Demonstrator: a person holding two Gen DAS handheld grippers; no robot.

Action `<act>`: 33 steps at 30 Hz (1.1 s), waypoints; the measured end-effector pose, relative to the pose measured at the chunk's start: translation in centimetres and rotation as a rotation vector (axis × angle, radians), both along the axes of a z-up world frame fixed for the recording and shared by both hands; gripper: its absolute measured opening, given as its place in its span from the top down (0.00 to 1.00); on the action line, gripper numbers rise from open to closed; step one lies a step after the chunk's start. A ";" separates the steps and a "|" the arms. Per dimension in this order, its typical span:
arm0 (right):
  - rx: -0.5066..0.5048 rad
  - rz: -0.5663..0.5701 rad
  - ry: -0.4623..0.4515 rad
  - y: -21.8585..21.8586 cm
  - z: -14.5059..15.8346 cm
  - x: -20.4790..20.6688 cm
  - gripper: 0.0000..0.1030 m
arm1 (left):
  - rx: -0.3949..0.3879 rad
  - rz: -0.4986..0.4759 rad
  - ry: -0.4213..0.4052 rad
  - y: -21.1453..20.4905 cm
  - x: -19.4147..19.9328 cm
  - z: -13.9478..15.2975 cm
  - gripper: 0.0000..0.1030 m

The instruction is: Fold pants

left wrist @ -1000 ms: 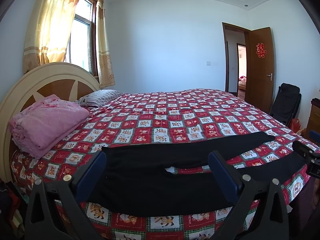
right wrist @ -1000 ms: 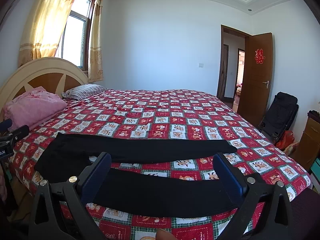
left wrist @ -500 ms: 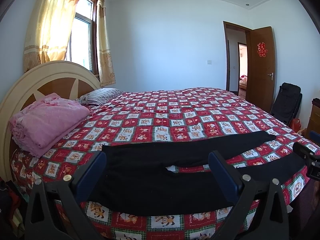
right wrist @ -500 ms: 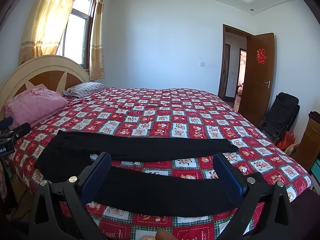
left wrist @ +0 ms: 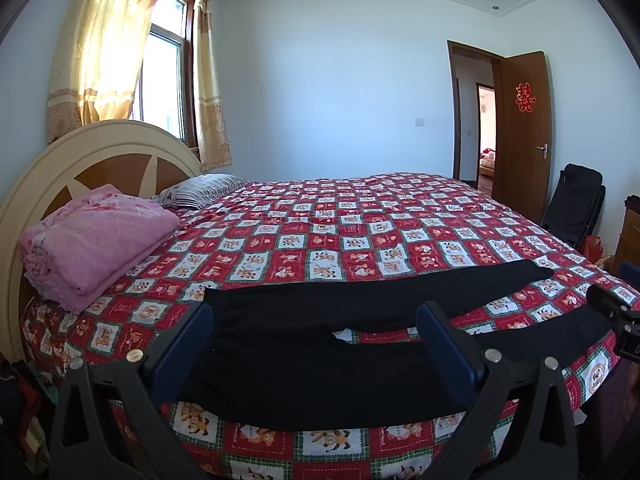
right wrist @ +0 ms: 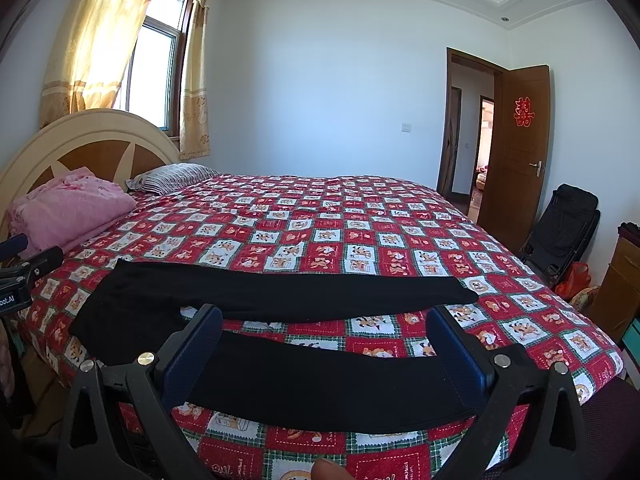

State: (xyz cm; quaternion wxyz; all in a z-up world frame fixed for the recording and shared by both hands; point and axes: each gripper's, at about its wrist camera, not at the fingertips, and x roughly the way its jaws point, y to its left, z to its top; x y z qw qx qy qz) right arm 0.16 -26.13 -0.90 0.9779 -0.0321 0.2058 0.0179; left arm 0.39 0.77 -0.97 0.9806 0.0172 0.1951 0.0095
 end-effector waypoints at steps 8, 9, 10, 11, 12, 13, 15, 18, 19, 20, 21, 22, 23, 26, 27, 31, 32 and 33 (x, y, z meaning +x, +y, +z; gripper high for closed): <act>-0.002 0.002 0.004 0.2 0.0 0.1 0.01 | 0.001 0.000 0.001 0.0 0.0 0.0 0.00; -0.002 0.002 0.005 0.2 0.0 0.2 0.01 | 0.001 0.000 0.000 0.0 0.0 0.0 0.00; -0.003 0.002 0.006 0.2 0.0 0.2 0.01 | 0.001 -0.001 0.001 0.0 0.0 0.0 0.00; -0.002 0.003 0.007 0.2 0.0 0.2 0.01 | 0.001 0.000 0.001 0.0 0.0 0.1 0.00; -0.003 0.003 0.008 0.3 0.0 0.2 0.01 | 0.002 0.000 0.002 0.0 0.0 0.0 0.00; -0.004 0.003 0.009 0.3 0.0 0.3 0.01 | 0.001 0.000 0.001 0.0 0.0 0.1 0.00; -0.003 0.004 0.009 0.3 -0.1 0.3 0.01 | 0.000 0.001 0.000 0.0 0.0 0.1 0.00; -0.004 0.007 0.012 0.3 -0.2 0.3 0.01 | -0.001 0.002 0.002 0.0 0.1 0.0 0.00; -0.005 0.008 0.013 0.3 -0.2 0.3 0.01 | -0.001 0.001 0.001 0.0 0.1 0.0 0.00; -0.006 0.010 0.014 0.4 -0.3 0.4 0.01 | 0.000 -0.001 0.001 0.0 0.1 0.0 0.00; -0.006 0.011 0.015 0.4 -0.3 0.4 0.01 | 0.000 -0.002 0.002 0.0 0.1 -0.1 0.00; -0.006 0.013 0.015 0.4 -0.3 0.4 0.01 | -0.001 -0.002 0.004 0.1 0.2 -0.1 0.00; -0.006 0.014 0.016 0.4 -0.4 0.4 0.01 | -0.001 -0.002 0.006 0.1 0.2 -0.2 0.00; -0.007 0.021 0.018 0.4 -0.5 0.5 0.01 | -0.001 -0.003 0.014 0.3 0.4 -0.5 0.00; -0.007 0.022 0.020 0.4 -0.6 0.5 0.01 | -0.003 -0.005 0.017 0.4 0.4 -0.6 0.00; -0.004 0.032 0.033 0.4 -0.9 0.8 0.01 | -0.008 -0.006 0.032 0.3 0.8 -0.9 0.00; -0.006 0.034 0.036 0.5 -1.0 0.9 0.01 | -0.008 -0.007 0.035 0.3 0.9 -1.0 0.00; -0.008 0.034 0.038 0.5 -1.1 0.9 0.01 | -0.008 -0.007 0.038 0.2 1.0 -1.0 0.00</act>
